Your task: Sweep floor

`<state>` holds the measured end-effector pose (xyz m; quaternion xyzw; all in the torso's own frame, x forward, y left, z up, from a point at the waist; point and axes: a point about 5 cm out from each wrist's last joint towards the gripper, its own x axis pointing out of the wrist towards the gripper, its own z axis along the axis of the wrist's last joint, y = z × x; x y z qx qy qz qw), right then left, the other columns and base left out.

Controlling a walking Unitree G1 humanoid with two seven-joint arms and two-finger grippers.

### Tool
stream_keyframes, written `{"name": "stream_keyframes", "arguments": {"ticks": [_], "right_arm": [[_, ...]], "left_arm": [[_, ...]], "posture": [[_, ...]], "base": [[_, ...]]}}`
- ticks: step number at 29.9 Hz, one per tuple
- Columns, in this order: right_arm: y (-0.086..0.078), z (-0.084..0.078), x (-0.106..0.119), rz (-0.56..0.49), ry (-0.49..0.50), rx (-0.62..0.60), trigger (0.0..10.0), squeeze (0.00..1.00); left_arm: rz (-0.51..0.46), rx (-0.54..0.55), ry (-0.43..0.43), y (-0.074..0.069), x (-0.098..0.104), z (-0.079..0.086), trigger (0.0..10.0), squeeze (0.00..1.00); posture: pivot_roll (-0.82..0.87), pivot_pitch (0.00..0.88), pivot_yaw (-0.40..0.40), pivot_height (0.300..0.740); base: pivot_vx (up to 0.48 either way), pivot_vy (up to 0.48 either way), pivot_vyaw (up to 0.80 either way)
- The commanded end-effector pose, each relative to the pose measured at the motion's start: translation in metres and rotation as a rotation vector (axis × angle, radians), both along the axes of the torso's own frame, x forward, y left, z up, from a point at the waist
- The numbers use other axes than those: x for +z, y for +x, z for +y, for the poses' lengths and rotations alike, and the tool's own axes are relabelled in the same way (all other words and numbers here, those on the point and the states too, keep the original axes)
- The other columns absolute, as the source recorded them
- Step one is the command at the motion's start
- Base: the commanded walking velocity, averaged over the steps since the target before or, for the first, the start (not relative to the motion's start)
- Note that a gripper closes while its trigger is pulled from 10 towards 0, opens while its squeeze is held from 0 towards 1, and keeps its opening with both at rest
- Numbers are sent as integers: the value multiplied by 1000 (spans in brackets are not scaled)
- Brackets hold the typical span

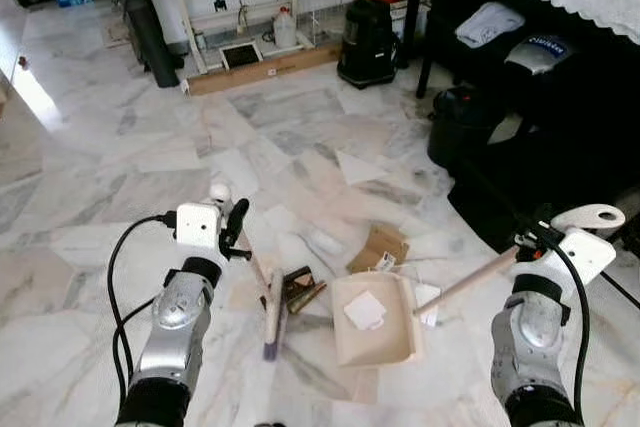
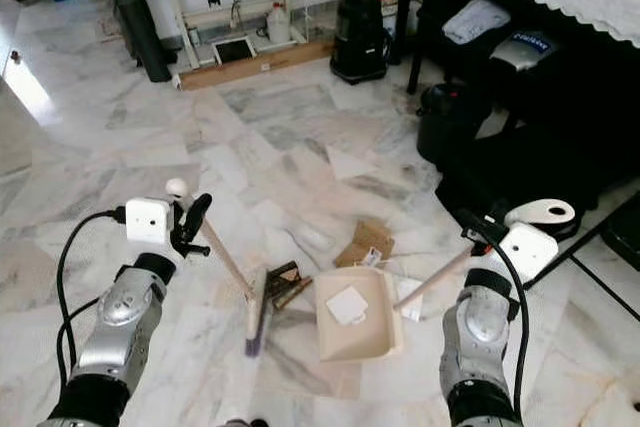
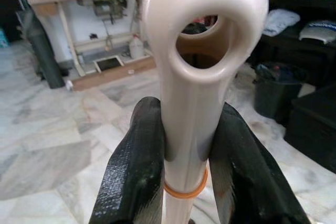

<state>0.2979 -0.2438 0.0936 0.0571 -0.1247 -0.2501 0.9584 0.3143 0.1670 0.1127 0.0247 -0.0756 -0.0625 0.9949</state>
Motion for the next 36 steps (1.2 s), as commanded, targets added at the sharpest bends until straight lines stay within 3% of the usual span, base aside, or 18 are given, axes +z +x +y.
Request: {"name": "stream_keyframes", "arguments": {"ticks": [1, 5, 10, 23, 28, 36], "right_arm": [[3, 7, 10, -46, -1, 24, 10000, 0], [2, 8, 11, -51, 24, 22, 10000, 0], [3, 11, 10, -73, 179, -4, 10000, 0], [1, 13, 6, -53, 223, 20, 10000, 0], [2, 14, 6, -36, 200, 24, 10000, 0], [0, 19, 15, -25, 49, 63, 10000, 0]], "left_arm": [[-91, 18, 19, 2, 17, 3, 10000, 0], [-92, 10, 20, 1, 17, 1, 10000, 0], [-86, 5, 26, 1, 17, 1, 10000, 0], [-64, -13, -3, -1, 15, -1, 10000, 0], [-61, 8, -5, 0, 14, 1, 10000, 0], [-55, 22, 2, -4, 11, 4, 10000, 0]], "posture": [[-8, 0, 56, 740], [-4, 0, 56, 740], [-2, 0, 73, 740], [7, 0, 69, 740], [4, 0, 67, 740], [-4, 0, 62, 740]], "base": [[0, 0, 0], [0, 0, 0], [0, 0, 0], [0, 0, 0], [0, 0, 0], [0, 0, 0]]}}
